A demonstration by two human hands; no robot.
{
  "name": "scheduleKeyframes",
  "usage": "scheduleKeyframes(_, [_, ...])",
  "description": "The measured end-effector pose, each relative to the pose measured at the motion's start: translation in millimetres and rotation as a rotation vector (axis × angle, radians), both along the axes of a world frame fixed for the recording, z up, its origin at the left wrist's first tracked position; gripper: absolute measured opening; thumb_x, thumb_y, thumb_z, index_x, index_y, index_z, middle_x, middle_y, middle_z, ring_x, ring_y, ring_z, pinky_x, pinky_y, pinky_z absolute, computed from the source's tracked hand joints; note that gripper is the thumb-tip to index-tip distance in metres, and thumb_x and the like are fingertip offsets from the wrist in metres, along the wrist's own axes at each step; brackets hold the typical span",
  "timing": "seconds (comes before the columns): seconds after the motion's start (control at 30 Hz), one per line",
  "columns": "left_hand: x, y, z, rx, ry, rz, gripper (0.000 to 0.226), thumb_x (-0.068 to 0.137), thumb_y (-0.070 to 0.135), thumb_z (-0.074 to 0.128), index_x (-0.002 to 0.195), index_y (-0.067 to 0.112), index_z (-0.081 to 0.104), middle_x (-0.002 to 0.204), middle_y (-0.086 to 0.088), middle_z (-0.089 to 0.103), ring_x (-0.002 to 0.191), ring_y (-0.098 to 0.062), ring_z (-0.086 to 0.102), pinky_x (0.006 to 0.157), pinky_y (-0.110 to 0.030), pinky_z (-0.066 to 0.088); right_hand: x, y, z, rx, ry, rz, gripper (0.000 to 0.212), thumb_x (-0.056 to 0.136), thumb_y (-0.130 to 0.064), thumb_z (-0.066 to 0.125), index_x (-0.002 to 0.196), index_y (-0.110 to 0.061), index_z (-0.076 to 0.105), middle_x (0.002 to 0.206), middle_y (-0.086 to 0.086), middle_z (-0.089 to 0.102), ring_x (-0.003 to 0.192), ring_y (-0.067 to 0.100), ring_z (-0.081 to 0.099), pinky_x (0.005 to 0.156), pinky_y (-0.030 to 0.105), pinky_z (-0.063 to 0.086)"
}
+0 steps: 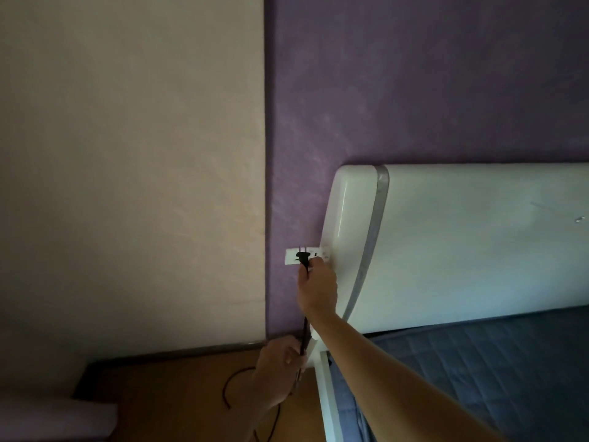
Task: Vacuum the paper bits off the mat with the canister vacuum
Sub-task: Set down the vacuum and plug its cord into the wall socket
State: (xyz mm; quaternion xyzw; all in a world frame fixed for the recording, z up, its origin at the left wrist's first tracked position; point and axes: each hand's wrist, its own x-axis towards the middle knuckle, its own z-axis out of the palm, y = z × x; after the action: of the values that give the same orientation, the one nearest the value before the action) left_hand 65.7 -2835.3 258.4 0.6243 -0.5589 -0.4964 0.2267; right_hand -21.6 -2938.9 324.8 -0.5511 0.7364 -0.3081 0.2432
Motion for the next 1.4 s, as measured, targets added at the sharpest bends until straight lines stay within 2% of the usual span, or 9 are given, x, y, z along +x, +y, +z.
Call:
scheduleKeyframes(0.13, [-1.2,-3.2,-29.5,0.046,0.056,0.047,0.020,0.091,0.006,0.063,0.072,0.011,0.060,0.065,-0.005,0.064,0.053,-0.003,0.058,0.051,-0.020,0.046,6.6,-8.8,-34.2,0.040,0.017,0.019,0.025,0.102,-0.026,0.044,0.115,-0.010,0.059,0.098,0.005,0.066,0.093,0.022,0.064,0.077,0.034,0.055])
scheduleKeyframes(0.23, [-2.7,-4.6,-46.6,0.026,0.012,0.045,0.020,0.090,0.007,0.064,0.070,0.008,0.061,0.066,-0.009,0.066,0.052,-0.002,0.059,0.050,-0.014,0.043,8.5,-12.9,-55.8,0.091,0.060,0.011,0.026,0.104,-0.027,0.040,0.114,-0.010,0.057,0.093,0.002,0.063,0.091,0.019,0.063,0.072,0.030,0.052])
scheduleKeyframes(0.47, [-7.8,-15.2,-80.4,0.026,0.076,0.099,0.033,0.087,0.001,0.064,0.061,0.017,0.053,0.057,-0.002,0.058,0.049,-0.004,0.057,0.049,-0.017,0.042,10.3,-31.0,-82.5,0.177,0.200,0.009,0.028,0.105,-0.025,0.037,0.120,-0.007,0.055,0.109,0.011,0.066,0.102,0.026,0.063,0.085,0.035,0.052])
scheduleKeyframes(0.6, [-8.0,-23.4,-96.2,-0.001,0.111,0.122,0.040,0.087,0.006,0.063,0.059,0.029,0.048,0.062,-0.006,0.061,0.051,-0.009,0.057,0.051,-0.023,0.041,15.6,-40.2,-89.4,0.185,0.170,-0.047,0.026,0.104,-0.016,0.039,0.124,-0.005,0.052,0.115,0.018,0.064,0.106,0.031,0.062,0.088,0.039,0.051])
scheduleKeyframes(0.83, [-9.4,-25.7,-98.0,0.022,0.179,0.155,0.046,0.090,0.005,0.063,0.056,0.031,0.048,0.059,-0.001,0.060,0.052,-0.008,0.057,0.052,-0.025,0.043,16.3,-43.6,-95.1,0.140,0.112,-0.098,0.025,0.103,-0.012,0.043,0.123,-0.001,0.051,0.115,0.018,0.063,0.105,0.031,0.062,0.084,0.035,0.050])
scheduleKeyframes(1.0, [-10.8,-28.4,-98.7,0.016,0.168,0.156,0.043,0.091,0.009,0.064,0.057,0.032,0.051,0.063,0.000,0.062,0.055,-0.008,0.058,0.053,-0.024,0.043,15.9,-45.4,-91.6,0.146,0.126,-0.097,0.022,0.102,-0.008,0.043,0.120,-0.001,0.054,0.114,0.017,0.064,0.106,0.028,0.061,0.083,0.029,0.047])
scheduleKeyframes(1.1, [-11.8,-30.0,-97.8,0.008,0.175,0.142,0.038,0.092,0.011,0.062,0.061,0.029,0.053,0.063,0.001,0.062,0.055,-0.007,0.058,0.056,-0.026,0.045,15.9,-48.2,-86.7,0.176,0.161,-0.072,0.024,0.098,-0.002,0.045,0.121,0.000,0.054,0.116,0.019,0.064,0.107,0.030,0.061,0.086,0.032,0.049])
scheduleKeyframes(1.27, [-16.7,-31.6,-96.8,0.010,0.201,0.109,0.017,0.096,0.013,0.059,0.079,0.014,0.064,0.069,-0.002,0.066,0.061,-0.009,0.063,0.061,-0.025,0.053,15.5,-53.3,-81.8,0.223,0.255,-0.025,0.027,0.096,-0.002,0.049,0.123,-0.002,0.057,0.117,0.017,0.064,0.107,0.028,0.064,0.083,0.031,0.052])
scheduleKeyframes(1.4, [-16.8,-32.1,-96.3,-0.025,0.209,0.109,0.022,0.095,0.009,0.058,0.076,0.018,0.061,0.068,-0.003,0.066,0.061,-0.014,0.066,0.063,-0.035,0.058,16.4,-58.1,-79.0,0.261,0.218,-0.075,0.025,0.098,-0.004,0.049,0.120,0.001,0.059,0.119,0.017,0.065,0.109,0.027,0.063,0.087,0.029,0.051])
